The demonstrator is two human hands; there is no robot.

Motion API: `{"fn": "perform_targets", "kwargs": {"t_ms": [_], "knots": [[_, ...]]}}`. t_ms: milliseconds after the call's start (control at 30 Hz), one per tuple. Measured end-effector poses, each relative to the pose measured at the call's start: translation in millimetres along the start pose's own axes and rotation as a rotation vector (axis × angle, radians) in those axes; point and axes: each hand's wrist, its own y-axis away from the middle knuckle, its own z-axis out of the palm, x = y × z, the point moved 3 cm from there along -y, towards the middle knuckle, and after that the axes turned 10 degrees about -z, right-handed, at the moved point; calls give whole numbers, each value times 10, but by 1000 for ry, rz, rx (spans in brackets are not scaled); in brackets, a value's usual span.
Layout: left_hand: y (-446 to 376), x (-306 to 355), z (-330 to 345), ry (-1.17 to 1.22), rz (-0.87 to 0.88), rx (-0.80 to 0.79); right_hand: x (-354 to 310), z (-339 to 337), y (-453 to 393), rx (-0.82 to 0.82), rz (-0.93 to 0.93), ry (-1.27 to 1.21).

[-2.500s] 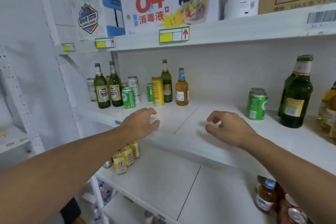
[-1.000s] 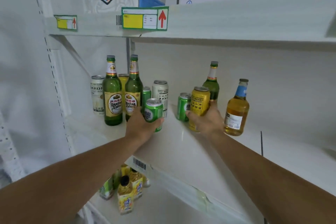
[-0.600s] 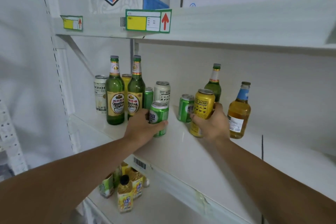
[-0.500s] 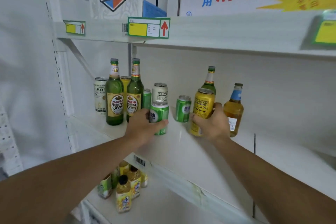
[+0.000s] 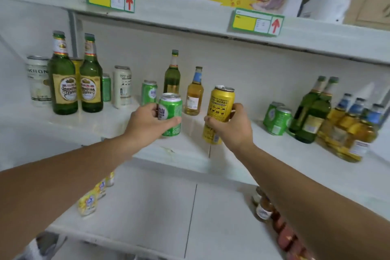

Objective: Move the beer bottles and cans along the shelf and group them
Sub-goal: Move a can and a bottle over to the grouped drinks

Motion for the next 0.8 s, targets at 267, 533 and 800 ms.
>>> {"fn": "perform_targets", "kwargs": {"t_ms": [267, 533, 800], "knots": [[623, 487, 789, -17, 62, -88, 393, -1073, 393, 92, 38, 51], [878, 1006, 1843, 15, 12, -91, 942, -2213, 596, 112, 42, 38], [1161, 1314, 2845, -11, -1, -66, 1525, -2944, 584, 85, 19, 4]]}}
